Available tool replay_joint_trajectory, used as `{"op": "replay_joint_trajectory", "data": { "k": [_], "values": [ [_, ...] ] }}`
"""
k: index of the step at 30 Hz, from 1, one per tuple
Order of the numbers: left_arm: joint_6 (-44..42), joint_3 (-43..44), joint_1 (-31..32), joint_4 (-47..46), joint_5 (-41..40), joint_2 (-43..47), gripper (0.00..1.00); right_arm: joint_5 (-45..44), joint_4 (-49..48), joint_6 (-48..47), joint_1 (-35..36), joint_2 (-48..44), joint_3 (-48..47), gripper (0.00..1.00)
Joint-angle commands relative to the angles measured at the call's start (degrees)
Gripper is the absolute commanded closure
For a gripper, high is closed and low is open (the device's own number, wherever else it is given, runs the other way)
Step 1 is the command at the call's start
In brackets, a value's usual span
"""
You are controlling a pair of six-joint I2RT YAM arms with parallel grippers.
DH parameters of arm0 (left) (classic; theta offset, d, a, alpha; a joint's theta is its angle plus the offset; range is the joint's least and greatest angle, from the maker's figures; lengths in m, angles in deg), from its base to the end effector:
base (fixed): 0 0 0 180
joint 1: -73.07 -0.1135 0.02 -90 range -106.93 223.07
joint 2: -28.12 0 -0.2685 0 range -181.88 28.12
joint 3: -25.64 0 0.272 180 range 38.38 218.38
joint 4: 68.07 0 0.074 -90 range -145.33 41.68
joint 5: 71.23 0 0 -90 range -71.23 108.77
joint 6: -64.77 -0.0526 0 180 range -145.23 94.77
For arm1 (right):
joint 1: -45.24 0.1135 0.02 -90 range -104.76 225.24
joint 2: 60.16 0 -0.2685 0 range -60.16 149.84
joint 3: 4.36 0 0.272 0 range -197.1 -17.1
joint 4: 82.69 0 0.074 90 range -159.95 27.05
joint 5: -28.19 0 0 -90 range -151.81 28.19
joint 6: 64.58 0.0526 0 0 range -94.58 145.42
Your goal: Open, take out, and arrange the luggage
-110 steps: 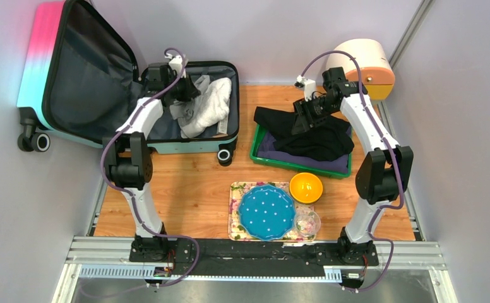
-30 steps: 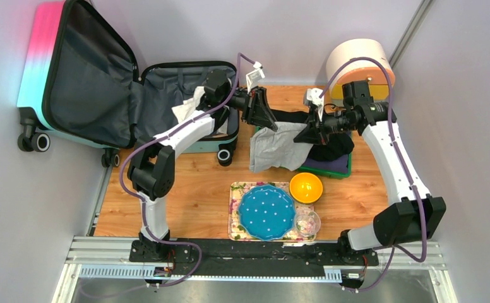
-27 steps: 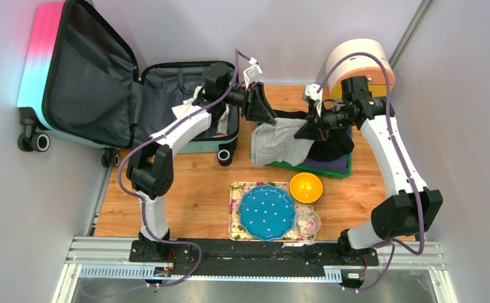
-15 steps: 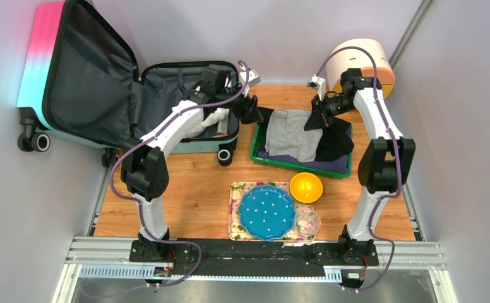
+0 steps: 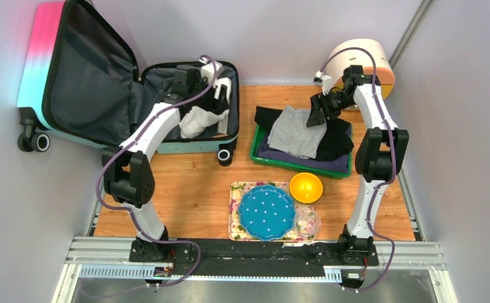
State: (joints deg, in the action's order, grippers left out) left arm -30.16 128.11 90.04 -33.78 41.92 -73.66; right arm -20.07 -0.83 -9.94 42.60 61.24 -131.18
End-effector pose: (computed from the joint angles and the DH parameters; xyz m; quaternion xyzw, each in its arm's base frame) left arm 0.4231 -0.1507 0.3119 0.2571 0.8297 -0.2244 0.4418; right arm 0.4584 0.0139 0.2583 -0.3017 0.8784 0.2986 0.2195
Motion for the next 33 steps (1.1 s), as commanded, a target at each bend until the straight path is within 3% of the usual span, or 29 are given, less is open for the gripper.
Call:
{"op": "replay_joint_trajectory", "data": {
  "k": [1,4,7,9,18,26,29,32,33],
  "values": [
    [5.99,2.11,-4.04,-3.26,-5.49,1.94,0.18,-2.62,-6.26,6.6,0.44,-8.18,-1.15,0.16],
    [5.02,3.59,-7.03,-2.82,-6.55,-0.25,0.18,-2.98,-10.83,9.76,0.44,-12.84,1.23,0.13],
    [4.65,6.94,-10.9,-0.89,0.65,-3.86,0.17,-2.98,-15.06,11.71,1.05,-16.8,3.16,0.12],
    [4.66,9.04,-11.78,-1.32,0.05,-6.49,0.17,-3.41,-18.04,12.23,1.4,-18.65,4.39,0.11],
    [1.15,19.06,-9.94,-3.7,-1.97,-18.26,0.16,-4.2,-20.78,15.75,3.94,-22.18,5.89,0.11],
    [3.61,23.29,-8.19,-6.25,-4.0,-26.18,0.19,-5.35,-20.61,17.42,6.15,-22.35,6.85,0.11],
    [4.58,25.23,-8.18,-4.84,-3.56,-27.86,0.32,-5.18,-20.69,17.42,7.11,-22.18,6.68,0.11],
    [4.58,23.22,-8.27,-5.88,-3.82,-26.29,0.61,-4.65,-20.69,17.25,7.99,-21.57,6.16,0.11],
    [4.58,20.68,-8.44,-6.85,-3.56,-24.45,0.75,-4.56,-20.87,17.25,8.17,-21.39,5.98,0.11]
  ]
}}
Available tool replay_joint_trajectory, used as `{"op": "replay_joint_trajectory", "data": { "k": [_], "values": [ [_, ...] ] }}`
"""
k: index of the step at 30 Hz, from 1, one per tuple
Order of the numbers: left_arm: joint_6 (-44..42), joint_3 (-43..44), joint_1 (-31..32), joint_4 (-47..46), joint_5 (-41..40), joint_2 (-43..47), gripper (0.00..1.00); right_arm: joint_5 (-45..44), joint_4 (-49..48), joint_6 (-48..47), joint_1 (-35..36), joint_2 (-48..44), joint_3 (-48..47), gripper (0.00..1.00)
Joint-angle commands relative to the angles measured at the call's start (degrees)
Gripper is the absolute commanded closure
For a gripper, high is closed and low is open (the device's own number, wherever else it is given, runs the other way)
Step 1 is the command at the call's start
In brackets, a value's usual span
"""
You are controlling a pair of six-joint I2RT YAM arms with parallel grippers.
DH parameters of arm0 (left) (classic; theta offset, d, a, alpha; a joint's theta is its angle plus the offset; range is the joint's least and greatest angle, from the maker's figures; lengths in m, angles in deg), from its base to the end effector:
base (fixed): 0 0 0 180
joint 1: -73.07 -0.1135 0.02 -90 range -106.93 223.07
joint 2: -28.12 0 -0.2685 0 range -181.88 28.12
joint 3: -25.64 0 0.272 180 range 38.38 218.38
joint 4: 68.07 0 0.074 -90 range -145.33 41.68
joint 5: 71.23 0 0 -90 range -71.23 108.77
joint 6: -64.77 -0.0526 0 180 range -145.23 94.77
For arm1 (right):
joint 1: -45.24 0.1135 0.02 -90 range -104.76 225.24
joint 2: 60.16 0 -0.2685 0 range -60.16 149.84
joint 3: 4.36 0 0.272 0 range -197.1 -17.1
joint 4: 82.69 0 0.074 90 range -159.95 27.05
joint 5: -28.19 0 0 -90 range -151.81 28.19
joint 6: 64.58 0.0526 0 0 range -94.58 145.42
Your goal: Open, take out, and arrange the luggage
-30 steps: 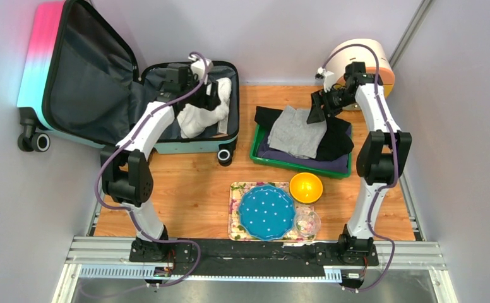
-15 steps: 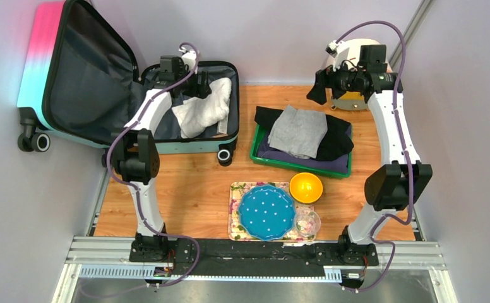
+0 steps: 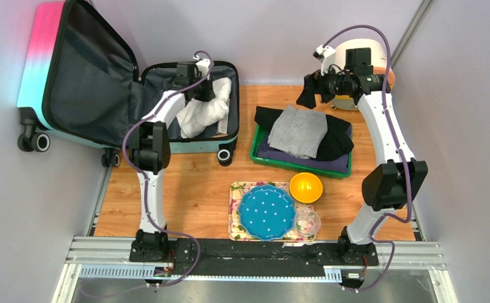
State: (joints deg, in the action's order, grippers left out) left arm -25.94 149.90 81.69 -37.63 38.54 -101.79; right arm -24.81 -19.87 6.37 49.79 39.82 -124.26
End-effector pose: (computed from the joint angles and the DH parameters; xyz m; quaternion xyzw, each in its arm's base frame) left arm 0.5537 -0.1019 0.2199 0.1490 0.8689 -0.1835 0.4349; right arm 0.4034 0.0639 0.3916 -0.3019 0.8250 0.2407 0.4126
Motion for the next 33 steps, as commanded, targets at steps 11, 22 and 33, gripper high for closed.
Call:
{"op": "replay_joint_trajectory", "data": {
  "k": [11,22,33],
  "values": [
    [4.31,-26.69,-2.29,-28.57,20.98,26.17,1.0,4.04,-4.55,3.84,4.49,3.11,-4.29,0.11],
    [7.48,-36.73,-1.86,-31.17,35.59,34.46,1.0,7.12,-11.41,8.22,8.71,5.3,-0.78,0.1],
    [-4.99,-45.86,-0.36,-15.94,38.23,38.85,1.0,7.3,-17.55,22.38,10.82,15.57,-5.25,0.1]
  ]
}}
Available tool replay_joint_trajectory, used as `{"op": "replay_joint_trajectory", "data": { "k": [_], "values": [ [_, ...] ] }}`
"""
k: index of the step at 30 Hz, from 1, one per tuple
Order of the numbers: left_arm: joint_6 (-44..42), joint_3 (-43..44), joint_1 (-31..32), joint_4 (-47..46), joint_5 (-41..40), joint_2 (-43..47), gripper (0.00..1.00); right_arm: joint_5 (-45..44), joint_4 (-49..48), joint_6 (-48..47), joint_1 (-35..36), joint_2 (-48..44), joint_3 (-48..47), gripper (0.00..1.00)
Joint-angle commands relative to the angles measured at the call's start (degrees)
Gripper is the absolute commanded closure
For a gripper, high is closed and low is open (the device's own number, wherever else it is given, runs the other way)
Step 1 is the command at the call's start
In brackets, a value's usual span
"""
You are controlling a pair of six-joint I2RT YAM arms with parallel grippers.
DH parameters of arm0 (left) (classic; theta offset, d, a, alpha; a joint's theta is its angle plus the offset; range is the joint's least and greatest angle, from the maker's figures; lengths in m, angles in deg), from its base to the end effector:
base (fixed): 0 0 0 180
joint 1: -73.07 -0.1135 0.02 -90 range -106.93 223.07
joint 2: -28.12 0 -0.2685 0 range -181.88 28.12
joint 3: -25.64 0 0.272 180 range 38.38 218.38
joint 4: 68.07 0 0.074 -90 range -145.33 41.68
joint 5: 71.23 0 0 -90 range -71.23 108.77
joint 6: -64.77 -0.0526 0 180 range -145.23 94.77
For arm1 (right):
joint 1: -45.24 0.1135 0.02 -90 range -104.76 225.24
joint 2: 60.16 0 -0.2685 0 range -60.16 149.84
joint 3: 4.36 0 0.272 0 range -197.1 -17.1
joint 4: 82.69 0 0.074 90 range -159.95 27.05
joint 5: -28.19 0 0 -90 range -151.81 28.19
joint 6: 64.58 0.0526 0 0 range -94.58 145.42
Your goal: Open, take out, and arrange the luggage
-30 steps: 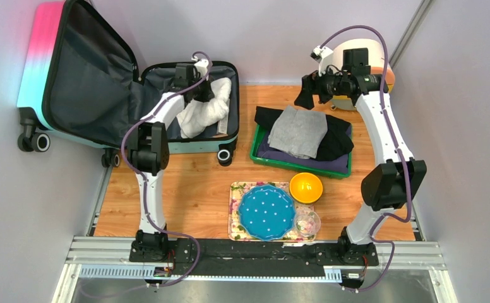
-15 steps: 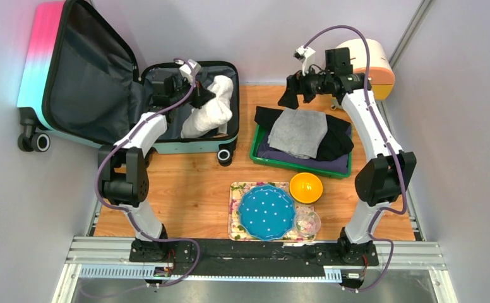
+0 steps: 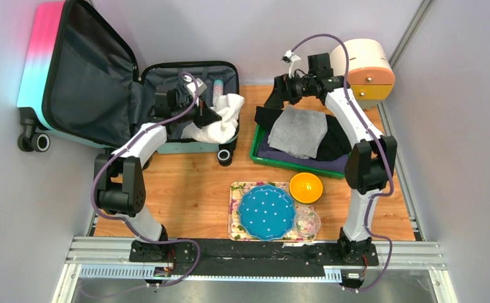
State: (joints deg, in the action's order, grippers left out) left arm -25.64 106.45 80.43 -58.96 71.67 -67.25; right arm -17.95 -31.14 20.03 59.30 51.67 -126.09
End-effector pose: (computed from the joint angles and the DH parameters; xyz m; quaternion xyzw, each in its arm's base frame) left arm 0.3965 -0.0935 0.2700 0.2939 0.7312 -0.4019 0.4663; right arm 0.4484 0.1499 0.3351 -0.2937 0.8083 0.3685 0.3531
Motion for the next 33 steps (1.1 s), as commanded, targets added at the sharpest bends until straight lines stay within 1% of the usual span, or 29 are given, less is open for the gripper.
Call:
{"op": "replay_joint_trajectory", "data": {
  "k": [1,3,6,8,13,17,20,22,23,24,25,26,27,29,31,33],
  "values": [
    [-5.57,-3.2,1.17,5.4,5.19,4.75,1.0,0.35,-7.16,9.95,2.1,4.53,-4.29,0.1],
    [-7.84,-4.61,1.52,6.01,5.63,5.72,1.0,0.35,-9.96,13.89,2.81,6.2,-5.44,0.08],
    [-11.88,-4.35,2.14,10.4,5.63,5.81,1.0,0.35,-13.74,18.9,4.13,9.71,-8.16,0.05],
    [-12.78,-4.61,2.4,11.81,5.46,5.99,1.0,0.53,-15.07,20.06,5.35,12.35,-10.26,0.04],
    [-15.67,-4.97,2.66,13.91,5.98,7.04,1.0,-0.87,-15.17,18.84,8.95,16.31,-12.65,0.03],
    [-17.61,-6.28,2.75,14.98,6.33,8.09,1.0,-4.3,-14.46,17.87,10.19,19.65,-14.58,0.03],
    [-17.96,-6.99,2.75,14.89,5.55,8.8,1.0,-4.75,-12.27,16.21,11.07,21.76,-16.69,0.03],
    [-16.39,-7.25,2.75,13.58,4.41,9.24,1.0,-4.13,-9.37,15.85,11.07,22.81,-18.7,0.18],
    [-15.43,-7.51,2.75,12.96,2.66,9.59,1.0,-3.87,-7.28,15.93,11.07,22.99,-19.41,0.27],
    [-12.72,-7.6,2.58,12.0,1.42,9.77,0.98,-3.95,-6.12,15.76,11.07,23.08,-20.03,0.52],
    [-11.13,-7.69,2.49,9.9,0.11,10.03,0.96,-4.13,-5.24,15.76,10.81,22.38,-20.47,0.67],
    [-9.37,-8.04,1.88,8.49,-1.91,10.73,0.92,-4.3,-4.71,15.85,10.63,21.42,-20.13,0.8],
    [-5.09,-8.31,1.53,6.99,-2.89,11.17,0.89,-4.31,-4.97,15.93,10.37,20.37,-19.6,1.0],
    [-1.46,-9.09,0.21,1.73,-5.69,12.48,0.86,-4.13,-6.45,16.46,9.75,16.85,-17.5,1.0],
    [2.15,-9.45,-0.23,-2.14,-7.11,13.37,0.86,-3.87,-7.77,17.68,9.05,13.61,-16.17,1.0],
    [3.91,-9.28,-0.41,-3.91,-7.38,14.33,0.89,-3.78,-9.71,19.09,8.53,11.93,-15.03,1.0]
  ]
}}
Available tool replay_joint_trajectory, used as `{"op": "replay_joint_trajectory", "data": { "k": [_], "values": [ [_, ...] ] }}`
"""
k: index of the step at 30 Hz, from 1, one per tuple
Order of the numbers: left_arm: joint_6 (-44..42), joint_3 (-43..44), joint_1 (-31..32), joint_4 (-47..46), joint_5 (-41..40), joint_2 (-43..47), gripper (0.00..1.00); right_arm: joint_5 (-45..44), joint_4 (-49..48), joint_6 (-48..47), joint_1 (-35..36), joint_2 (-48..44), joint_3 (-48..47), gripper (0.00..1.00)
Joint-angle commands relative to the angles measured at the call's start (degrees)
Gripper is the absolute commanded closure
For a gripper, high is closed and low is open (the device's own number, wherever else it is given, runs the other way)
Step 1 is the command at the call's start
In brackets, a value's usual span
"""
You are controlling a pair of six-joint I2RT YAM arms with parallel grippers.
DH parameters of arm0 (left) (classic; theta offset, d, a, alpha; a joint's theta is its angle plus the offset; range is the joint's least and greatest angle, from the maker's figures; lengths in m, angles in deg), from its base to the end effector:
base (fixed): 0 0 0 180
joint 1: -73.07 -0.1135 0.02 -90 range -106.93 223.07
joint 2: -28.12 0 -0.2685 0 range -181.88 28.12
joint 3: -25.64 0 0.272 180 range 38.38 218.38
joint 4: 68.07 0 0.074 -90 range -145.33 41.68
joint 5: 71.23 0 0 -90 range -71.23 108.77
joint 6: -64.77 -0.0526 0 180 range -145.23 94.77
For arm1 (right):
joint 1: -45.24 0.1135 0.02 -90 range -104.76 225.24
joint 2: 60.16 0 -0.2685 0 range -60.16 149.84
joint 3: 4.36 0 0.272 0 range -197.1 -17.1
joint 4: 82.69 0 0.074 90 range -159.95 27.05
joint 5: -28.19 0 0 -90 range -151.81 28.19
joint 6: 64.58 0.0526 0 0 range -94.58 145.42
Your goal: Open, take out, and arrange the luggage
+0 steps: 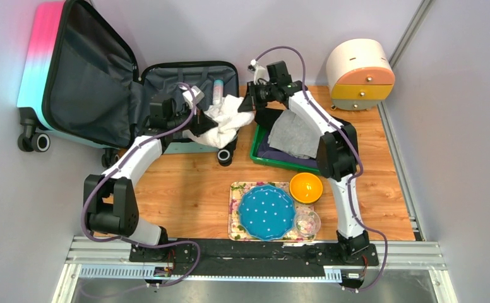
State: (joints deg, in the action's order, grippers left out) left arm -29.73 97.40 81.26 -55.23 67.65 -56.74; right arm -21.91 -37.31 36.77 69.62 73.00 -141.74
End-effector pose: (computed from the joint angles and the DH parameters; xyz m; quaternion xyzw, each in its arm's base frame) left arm 0.3492 -0.0903 0.2718 0.3034 0.7428 -0.3661 0.4713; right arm 0.4971 0.2623 0.2541 -0.2373 0.8344 0.4149 0.2746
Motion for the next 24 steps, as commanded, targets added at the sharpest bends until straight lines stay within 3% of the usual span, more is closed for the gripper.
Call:
{"op": "replay_joint_trajectory", "data": {
  "k": [1,12,16,24],
  "values": [
    [8.7,-0.14,-1.24,-9.66,-3.27,4.17,0.9,0.18,-3.81,3.14,-2.32,-9.94,0.45,1.0],
    [18.54,6.36,-1.16,-19.15,0.51,1.63,0.91,-2.89,-4.52,3.5,-9.43,-21.08,5.97,1.0],
    [25.4,11.88,-0.02,-24.35,1.3,-4.59,0.99,-5.09,-4.52,3.24,-13.12,-26.1,9.84,1.0],
    [25.93,26.91,9.82,-35.59,-3.09,-18.66,1.0,-7.56,-3.47,3.33,-23.22,-34.63,12.84,1.0]
  ]
}}
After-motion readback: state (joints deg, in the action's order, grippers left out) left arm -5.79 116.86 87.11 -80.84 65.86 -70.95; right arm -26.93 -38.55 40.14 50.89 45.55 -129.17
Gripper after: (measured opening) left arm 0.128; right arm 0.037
